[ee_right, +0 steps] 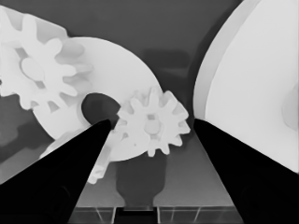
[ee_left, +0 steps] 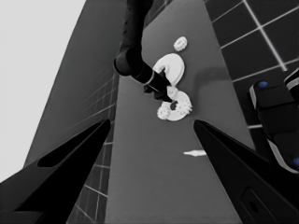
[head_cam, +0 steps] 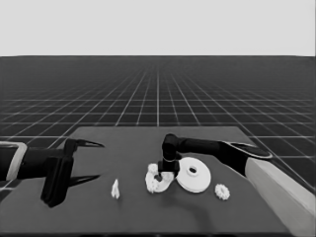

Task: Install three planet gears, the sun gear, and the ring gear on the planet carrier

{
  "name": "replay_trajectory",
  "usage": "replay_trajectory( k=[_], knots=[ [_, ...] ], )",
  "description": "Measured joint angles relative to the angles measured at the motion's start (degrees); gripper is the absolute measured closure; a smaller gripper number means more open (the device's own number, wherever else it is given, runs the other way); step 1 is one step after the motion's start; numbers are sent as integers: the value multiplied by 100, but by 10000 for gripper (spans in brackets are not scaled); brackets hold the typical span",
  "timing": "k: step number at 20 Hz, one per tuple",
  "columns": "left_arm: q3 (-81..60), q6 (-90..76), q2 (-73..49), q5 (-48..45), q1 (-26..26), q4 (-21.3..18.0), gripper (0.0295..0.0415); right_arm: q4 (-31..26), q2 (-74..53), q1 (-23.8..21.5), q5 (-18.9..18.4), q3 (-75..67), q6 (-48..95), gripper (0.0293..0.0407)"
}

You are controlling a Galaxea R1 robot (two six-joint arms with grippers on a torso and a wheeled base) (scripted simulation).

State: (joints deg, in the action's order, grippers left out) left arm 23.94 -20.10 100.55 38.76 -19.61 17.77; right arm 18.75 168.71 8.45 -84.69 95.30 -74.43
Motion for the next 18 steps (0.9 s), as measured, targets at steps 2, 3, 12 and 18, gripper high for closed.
replay_trajectory(
  k=[2,3,12,18],
  knots=[
    [0,0,0,0,0,0,326,-518,-135,-555,-240,-469,-277,315],
    [0,0,0,0,0,0,326,-647,-149,-699,-275,-530,-315,315],
    [0,0,0,0,0,0,326,-807,-2892,-858,-291,-3415,-275,315],
    [0,0,0,0,0,0,326,-881,-4496,-861,-53,-3463,1087,315]
  ],
)
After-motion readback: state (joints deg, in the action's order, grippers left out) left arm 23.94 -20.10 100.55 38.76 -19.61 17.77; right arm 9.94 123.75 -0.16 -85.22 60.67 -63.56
